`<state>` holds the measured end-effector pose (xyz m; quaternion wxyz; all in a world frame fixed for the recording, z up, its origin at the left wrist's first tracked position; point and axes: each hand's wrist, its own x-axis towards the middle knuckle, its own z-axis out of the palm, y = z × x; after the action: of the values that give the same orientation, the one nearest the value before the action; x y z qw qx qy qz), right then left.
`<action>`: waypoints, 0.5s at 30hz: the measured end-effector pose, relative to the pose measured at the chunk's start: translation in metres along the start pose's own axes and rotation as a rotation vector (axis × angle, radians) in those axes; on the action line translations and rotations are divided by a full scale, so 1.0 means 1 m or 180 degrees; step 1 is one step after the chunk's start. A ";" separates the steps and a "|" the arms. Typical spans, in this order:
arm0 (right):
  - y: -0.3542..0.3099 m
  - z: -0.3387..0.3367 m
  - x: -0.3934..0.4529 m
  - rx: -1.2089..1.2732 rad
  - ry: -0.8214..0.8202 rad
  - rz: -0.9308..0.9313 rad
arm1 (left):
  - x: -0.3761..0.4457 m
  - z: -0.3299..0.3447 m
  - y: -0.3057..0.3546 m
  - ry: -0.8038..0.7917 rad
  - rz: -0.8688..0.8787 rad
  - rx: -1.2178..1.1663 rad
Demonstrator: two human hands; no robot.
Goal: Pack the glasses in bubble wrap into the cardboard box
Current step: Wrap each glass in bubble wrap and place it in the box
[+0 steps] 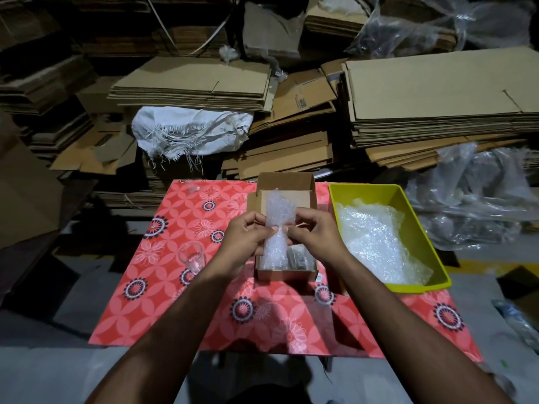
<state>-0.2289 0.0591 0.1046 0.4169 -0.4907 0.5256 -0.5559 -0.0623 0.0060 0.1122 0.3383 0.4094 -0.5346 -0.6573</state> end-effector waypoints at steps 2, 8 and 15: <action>-0.001 0.003 -0.004 0.0122 0.0050 -0.0004 | 0.000 -0.003 0.001 -0.0051 0.0040 0.0121; -0.004 0.007 -0.005 0.0265 -0.0116 0.0019 | 0.003 -0.013 -0.002 -0.0255 0.0147 -0.0279; 0.003 0.009 0.004 -0.0770 0.0228 -0.0651 | 0.001 -0.024 -0.006 -0.0310 -0.0353 -0.1303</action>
<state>-0.2209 0.0532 0.1015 0.2770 -0.5682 0.5505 -0.5453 -0.0414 -0.0035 0.1041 0.3515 0.3287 -0.3824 -0.7888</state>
